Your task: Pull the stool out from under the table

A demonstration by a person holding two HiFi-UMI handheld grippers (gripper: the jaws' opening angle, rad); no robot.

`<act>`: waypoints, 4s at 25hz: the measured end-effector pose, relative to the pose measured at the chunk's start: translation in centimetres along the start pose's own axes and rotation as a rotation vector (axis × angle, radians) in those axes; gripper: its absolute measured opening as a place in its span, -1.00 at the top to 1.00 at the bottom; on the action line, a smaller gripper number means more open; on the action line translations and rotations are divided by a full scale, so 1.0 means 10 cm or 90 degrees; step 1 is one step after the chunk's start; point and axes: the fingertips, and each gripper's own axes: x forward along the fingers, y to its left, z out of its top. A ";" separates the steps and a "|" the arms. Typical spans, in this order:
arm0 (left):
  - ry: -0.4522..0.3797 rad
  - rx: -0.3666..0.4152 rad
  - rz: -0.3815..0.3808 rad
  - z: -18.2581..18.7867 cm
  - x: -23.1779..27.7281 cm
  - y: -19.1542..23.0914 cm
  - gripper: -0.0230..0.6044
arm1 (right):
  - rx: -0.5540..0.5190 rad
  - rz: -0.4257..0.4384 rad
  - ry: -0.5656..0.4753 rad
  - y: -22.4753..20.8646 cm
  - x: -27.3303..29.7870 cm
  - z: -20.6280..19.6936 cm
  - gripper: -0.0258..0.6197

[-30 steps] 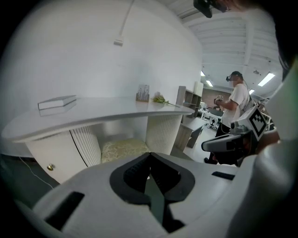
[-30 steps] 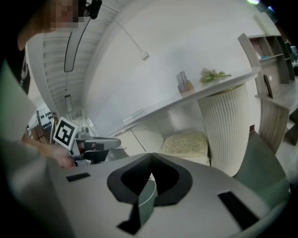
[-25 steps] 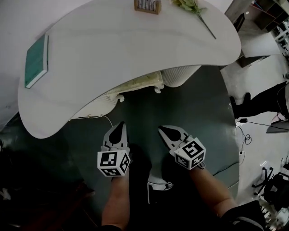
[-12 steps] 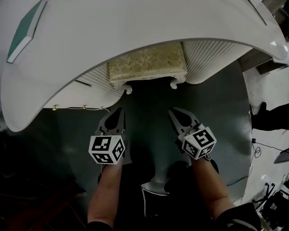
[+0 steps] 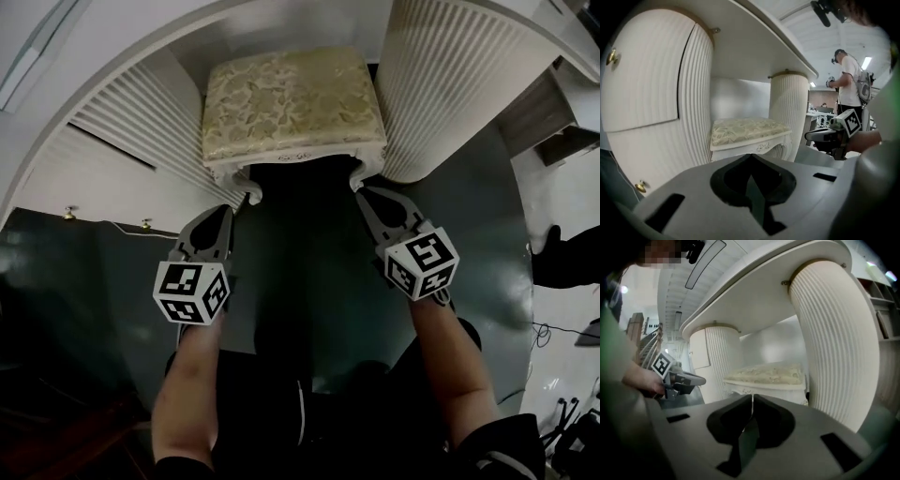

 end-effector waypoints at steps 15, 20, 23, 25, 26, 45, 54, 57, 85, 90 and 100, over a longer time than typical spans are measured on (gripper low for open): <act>0.017 0.143 0.121 0.62 -0.25 0.83 0.76 | -0.036 -0.073 0.064 -0.85 0.30 -0.20 0.15; 0.002 -0.090 0.107 0.09 -0.02 0.75 0.33 | -0.007 -0.085 0.056 -0.96 0.30 -0.29 0.06; 0.094 0.038 0.050 -0.12 0.32 0.48 0.25 | -0.011 -0.077 0.063 -0.97 0.34 -0.35 0.05; 0.116 0.097 0.026 -0.19 0.48 0.45 0.22 | -0.026 -0.074 0.075 -0.96 0.37 -0.41 0.05; 0.119 0.104 0.023 -0.24 0.54 0.48 0.17 | -0.040 -0.074 0.085 -0.96 0.37 -0.46 0.05; 0.108 0.078 0.016 -0.68 1.02 0.86 0.09 | -0.060 -0.128 0.093 -1.08 0.48 -0.56 0.28; 0.127 0.013 0.044 -0.49 0.89 0.90 0.14 | -0.009 -0.145 0.067 -1.20 0.43 -0.44 0.26; 0.092 -0.085 0.078 -0.30 0.61 0.95 0.16 | -0.009 -0.139 0.067 -1.23 0.39 -0.42 0.26; 0.084 0.103 0.104 -0.55 1.17 0.91 -0.01 | -0.036 -0.110 0.071 -1.23 0.65 -0.52 0.21; 0.079 0.079 0.098 -0.56 1.17 0.89 -0.03 | -0.042 -0.112 0.073 -1.22 0.64 -0.54 0.22; 0.077 0.057 0.083 -0.56 1.15 0.87 0.01 | -0.061 -0.115 0.091 -1.23 0.62 -0.56 0.25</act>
